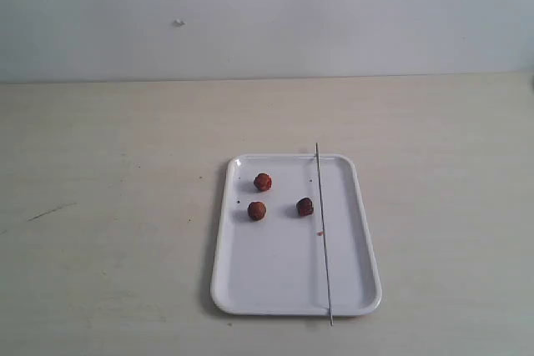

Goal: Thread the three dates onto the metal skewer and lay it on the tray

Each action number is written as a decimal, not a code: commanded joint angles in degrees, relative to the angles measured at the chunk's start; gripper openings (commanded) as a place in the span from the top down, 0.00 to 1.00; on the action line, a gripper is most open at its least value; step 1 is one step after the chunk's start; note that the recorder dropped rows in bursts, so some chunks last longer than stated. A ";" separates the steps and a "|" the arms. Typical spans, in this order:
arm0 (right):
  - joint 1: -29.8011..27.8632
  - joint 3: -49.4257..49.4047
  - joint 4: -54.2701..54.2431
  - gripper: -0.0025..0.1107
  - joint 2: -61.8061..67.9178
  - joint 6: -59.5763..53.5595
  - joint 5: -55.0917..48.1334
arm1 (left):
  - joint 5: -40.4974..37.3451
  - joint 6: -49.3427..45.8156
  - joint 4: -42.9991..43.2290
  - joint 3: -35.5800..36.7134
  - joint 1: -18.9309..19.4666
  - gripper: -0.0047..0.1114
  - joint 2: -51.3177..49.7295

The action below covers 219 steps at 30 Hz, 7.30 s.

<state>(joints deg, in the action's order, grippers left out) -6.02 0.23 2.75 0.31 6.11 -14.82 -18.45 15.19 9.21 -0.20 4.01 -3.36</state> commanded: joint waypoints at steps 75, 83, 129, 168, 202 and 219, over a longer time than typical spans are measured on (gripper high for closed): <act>33.32 66.52 -4.17 0.84 108.53 22.44 -27.44 | 0.14 -0.01 0.47 0.20 0.06 0.96 0.27; 33.32 66.52 -3.71 0.63 110.77 22.58 -25.64 | 0.14 -0.01 0.47 0.20 0.06 0.96 0.27; 33.32 66.39 12.93 0.98 88.88 26.84 -44.27 | 0.14 -0.01 0.47 0.20 0.06 0.96 0.27; 33.32 51.75 13.79 0.98 59.88 7.14 -54.39 | 35.46 41.56 -2.11 -7.95 0.06 0.96 -2.96; 33.32 46.42 14.70 0.98 59.74 13.78 -48.97 | -20.66 -73.28 5.12 -79.49 -48.79 0.67 -108.32; 26.17 44.06 8.70 0.98 72.49 15.26 -37.93 | -17.76 -79.29 5.11 -79.74 -53.42 0.60 -111.25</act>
<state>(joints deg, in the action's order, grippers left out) 22.78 43.30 14.59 69.22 23.37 -55.58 -35.72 -63.64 14.11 -79.66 -49.15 -114.74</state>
